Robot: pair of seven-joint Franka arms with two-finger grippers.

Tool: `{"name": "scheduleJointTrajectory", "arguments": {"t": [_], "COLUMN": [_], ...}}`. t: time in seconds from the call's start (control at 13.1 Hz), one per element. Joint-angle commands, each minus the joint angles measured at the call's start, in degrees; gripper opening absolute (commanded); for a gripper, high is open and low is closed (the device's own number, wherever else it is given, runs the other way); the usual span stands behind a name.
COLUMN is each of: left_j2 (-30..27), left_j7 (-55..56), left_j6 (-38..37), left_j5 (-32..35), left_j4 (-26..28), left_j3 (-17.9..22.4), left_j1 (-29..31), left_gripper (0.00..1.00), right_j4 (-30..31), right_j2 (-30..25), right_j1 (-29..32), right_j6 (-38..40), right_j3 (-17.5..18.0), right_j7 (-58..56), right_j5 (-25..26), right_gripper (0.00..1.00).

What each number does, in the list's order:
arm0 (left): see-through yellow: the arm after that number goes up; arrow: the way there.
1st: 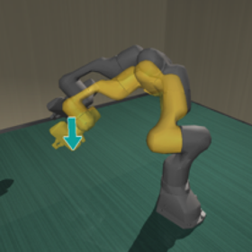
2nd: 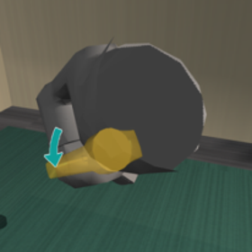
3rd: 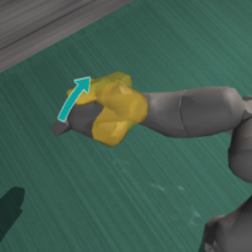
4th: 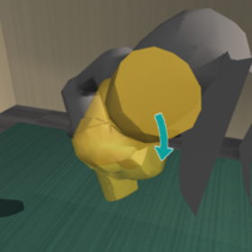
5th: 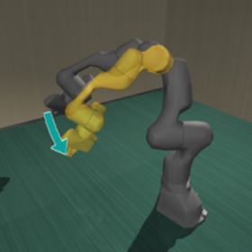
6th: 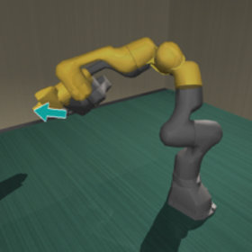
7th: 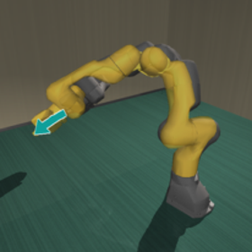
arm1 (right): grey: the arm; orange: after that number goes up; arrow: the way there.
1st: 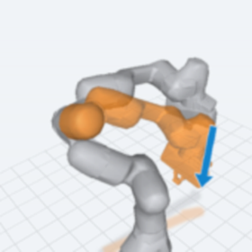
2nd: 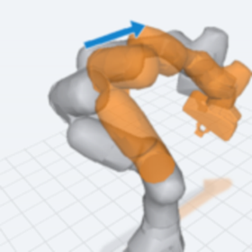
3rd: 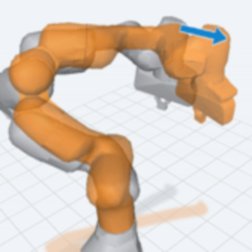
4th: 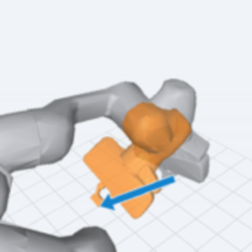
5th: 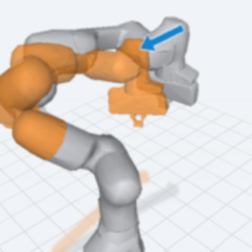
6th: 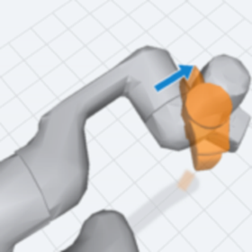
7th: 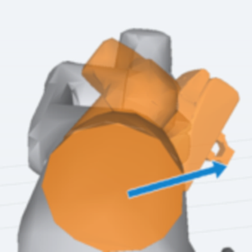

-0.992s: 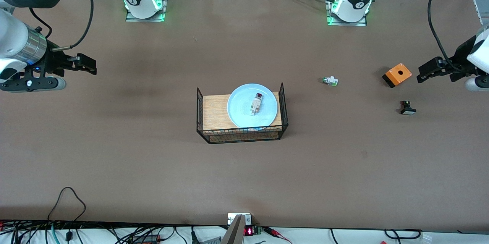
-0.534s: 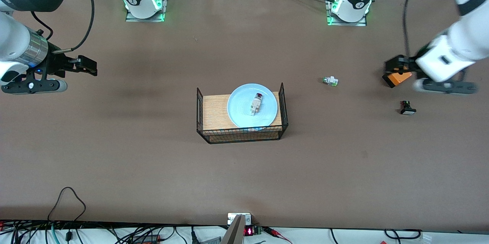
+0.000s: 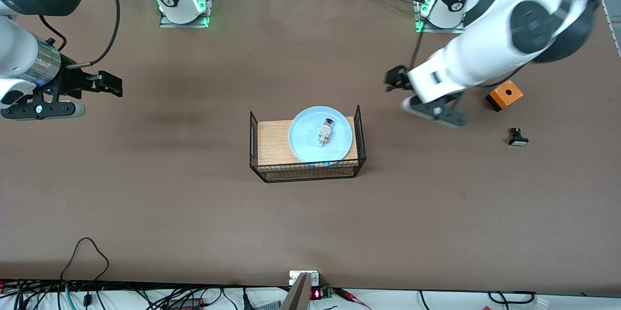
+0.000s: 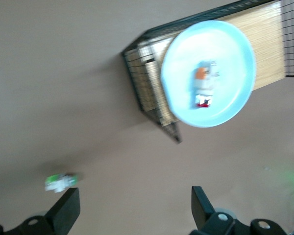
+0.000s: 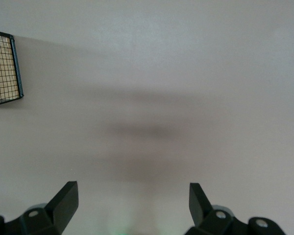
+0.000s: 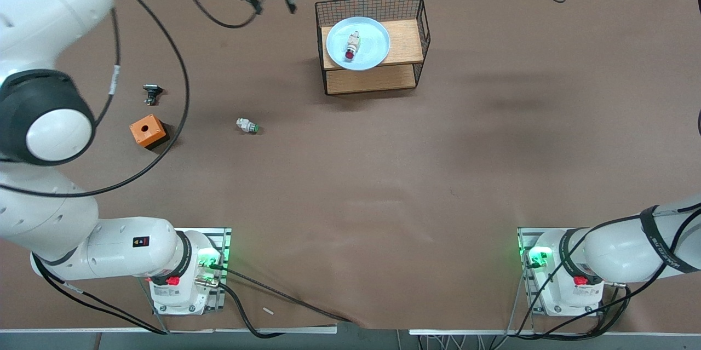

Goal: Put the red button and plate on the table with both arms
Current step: 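Move the left gripper over the light blue plate in the basket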

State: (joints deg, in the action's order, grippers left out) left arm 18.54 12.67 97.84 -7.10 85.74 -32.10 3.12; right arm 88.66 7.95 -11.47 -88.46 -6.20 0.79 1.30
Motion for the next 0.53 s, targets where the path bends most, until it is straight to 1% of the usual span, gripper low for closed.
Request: {"name": "scheduleJointTrajectory", "arguments": {"t": [0.0, 0.08, 0.23, 0.31, 0.38, 0.46], "left_j2": [5.44, 6.85, 7.48, 7.48, 8.09, 9.49], "left_j7": [5.68, 8.14, 9.57, 9.66, 10.18, 11.32], "left_j6": [1.56, 1.83, 2.18, 3.92, 6.20, 8.22], "left_j5": [7.50, 9.81, 14.03, 14.57, 14.58, 14.58], "left_j4": [-4.43, -5.57, -6.54, -6.55, -6.46, -6.55], "left_j3": [0.28, 0.20, 0.28, 0.20, 0.11, 0.19], "left_j1": [-7.32, -9.69, -13.74, -14.54, -14.90, -15.68], "left_gripper": [1.00, 1.00, 1.00, 1.00, 1.00, 1.00], "right_j4": [-1.30, -1.39, -1.39, -1.39, -1.39, -1.39], "right_j2": [0.75, 0.75, 0.66, 0.75, 0.75, 0.75], "right_j1": [0.31, 0.48, 0.13, -0.22, -0.05, 0.30], "right_j6": [0.22, 0.31, 0.22, 0.66, 0.66, 0.66], "right_j3": [0.05, 0.05, 0.14, 0.23, 0.31, 0.23], "right_j7": [-0.70, -0.70, -0.70, 0.00, 0.44, 0.44], "right_j5": [0.81, 1.07, 0.81, 0.20, -0.94, -4.60], "right_gripper": [1.00, 1.00, 1.00, 1.00, 1.00, 1.00]}}
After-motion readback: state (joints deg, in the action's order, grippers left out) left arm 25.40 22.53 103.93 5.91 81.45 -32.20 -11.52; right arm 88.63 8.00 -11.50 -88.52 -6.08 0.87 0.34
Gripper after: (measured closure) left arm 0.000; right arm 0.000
